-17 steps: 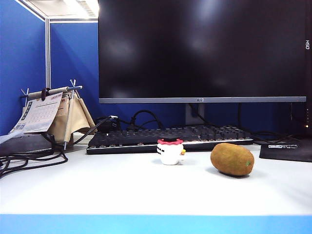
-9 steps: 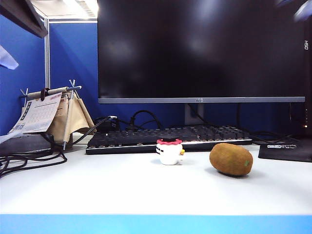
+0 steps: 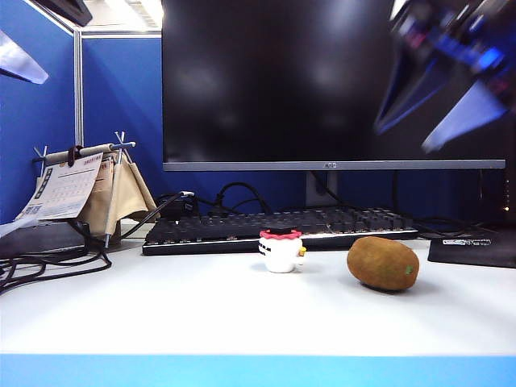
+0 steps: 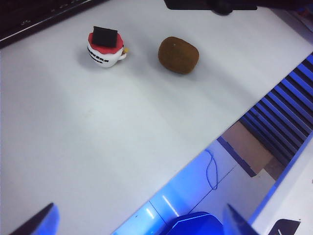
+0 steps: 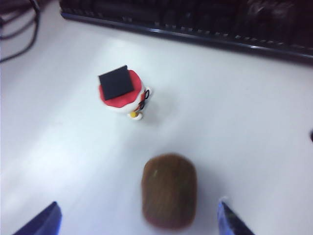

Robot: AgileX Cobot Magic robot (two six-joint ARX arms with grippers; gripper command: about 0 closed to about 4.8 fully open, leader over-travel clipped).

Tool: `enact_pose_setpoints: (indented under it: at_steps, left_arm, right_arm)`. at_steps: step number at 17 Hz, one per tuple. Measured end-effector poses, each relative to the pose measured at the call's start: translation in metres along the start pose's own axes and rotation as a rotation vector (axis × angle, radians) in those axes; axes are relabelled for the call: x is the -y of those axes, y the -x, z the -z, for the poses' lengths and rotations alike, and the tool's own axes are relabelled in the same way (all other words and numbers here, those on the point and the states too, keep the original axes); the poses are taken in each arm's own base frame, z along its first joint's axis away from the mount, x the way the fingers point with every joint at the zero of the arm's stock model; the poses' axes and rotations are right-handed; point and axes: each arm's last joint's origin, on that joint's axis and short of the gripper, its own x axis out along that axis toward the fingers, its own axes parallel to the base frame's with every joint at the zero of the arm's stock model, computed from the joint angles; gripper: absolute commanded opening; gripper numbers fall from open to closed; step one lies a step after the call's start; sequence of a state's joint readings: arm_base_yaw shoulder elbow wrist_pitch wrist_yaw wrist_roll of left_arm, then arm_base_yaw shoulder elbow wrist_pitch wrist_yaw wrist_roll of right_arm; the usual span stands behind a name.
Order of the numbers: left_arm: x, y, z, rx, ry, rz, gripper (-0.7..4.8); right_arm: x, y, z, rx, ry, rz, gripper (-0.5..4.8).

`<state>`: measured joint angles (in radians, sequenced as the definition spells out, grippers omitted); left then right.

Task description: Place the kiwi on top of the doll with a flat head.

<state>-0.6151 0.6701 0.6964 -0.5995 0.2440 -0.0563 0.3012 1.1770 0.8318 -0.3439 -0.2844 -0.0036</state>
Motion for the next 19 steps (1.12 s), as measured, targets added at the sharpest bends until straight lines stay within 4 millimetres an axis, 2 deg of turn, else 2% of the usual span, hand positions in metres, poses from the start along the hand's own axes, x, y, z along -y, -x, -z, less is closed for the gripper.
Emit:
enact_pose_setpoints:
  at_steps: [4, 5, 9, 10, 12, 19]
  left_arm:
    - [0.0, 0.0, 0.0, 0.0, 0.0, -0.001, 4.37]
    - [0.0, 0.0, 0.0, 0.0, 0.0, -0.001, 4.37]
    - [0.0, 0.0, 0.0, 0.0, 0.004, -0.001, 4.37]
    - [0.0, 0.0, 0.0, 0.0, 0.004, 0.0, 4.37]
    - [0.0, 0.0, 0.0, -0.004, 0.005, -0.001, 4.37]
    - [0.0, 0.0, 0.001, -0.006, 0.002, -0.001, 4.37]
  right_arm:
    - [0.009, -0.028, -0.004, 0.035, 0.035, 0.023, 4.07]
    - [0.013, -0.043, -0.003, 0.037, 0.038, 0.024, 4.07]
    - [0.023, -0.079, 0.015, -0.087, 0.006, 0.009, 4.1]
    - [0.026, -0.091, 0.025, -0.15, -0.009, -0.006, 4.1]
    - [0.027, -0.096, 0.033, -0.21, -0.015, -0.03, 4.1]
    - [0.026, -0.096, 0.035, -0.226, -0.009, -0.061, 4.08]
